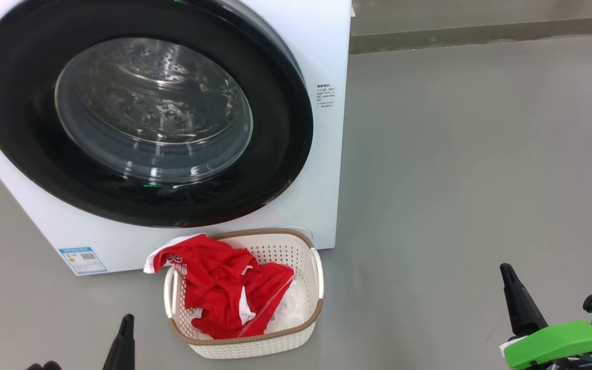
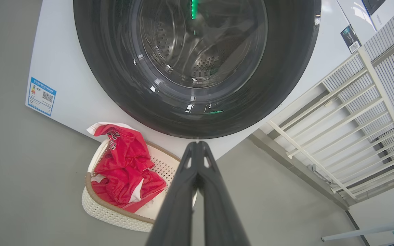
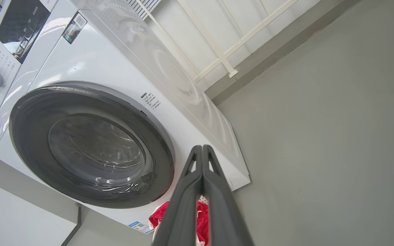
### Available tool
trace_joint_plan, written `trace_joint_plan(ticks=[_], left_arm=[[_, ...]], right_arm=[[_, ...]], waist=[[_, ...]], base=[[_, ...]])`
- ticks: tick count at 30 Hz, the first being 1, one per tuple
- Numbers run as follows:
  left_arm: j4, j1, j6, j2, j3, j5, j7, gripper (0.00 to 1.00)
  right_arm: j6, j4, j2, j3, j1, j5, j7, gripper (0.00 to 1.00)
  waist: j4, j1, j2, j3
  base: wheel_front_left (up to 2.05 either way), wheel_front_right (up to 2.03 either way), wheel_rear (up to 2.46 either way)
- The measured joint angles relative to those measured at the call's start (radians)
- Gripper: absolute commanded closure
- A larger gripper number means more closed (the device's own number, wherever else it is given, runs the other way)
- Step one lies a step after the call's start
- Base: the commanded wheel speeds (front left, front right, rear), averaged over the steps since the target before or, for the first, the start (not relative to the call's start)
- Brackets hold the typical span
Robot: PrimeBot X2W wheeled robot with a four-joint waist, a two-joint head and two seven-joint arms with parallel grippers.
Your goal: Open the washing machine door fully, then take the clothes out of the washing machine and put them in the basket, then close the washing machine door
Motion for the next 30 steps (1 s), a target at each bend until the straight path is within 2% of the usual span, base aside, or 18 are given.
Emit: trace_joint_plan(ticks=[30], left_arm=[[0.009, -0.043, 0.0, 0.001, 0.002, -0.353, 0.086, 1.0]], right_arm=[[0.0, 0.004, 0.012, -0.036, -0.025, 0.309, 0.086, 1.0]], waist=[[0.015, -0.0001, 0.0, 0.022]], base=[[0.0, 0.0, 0.0]])
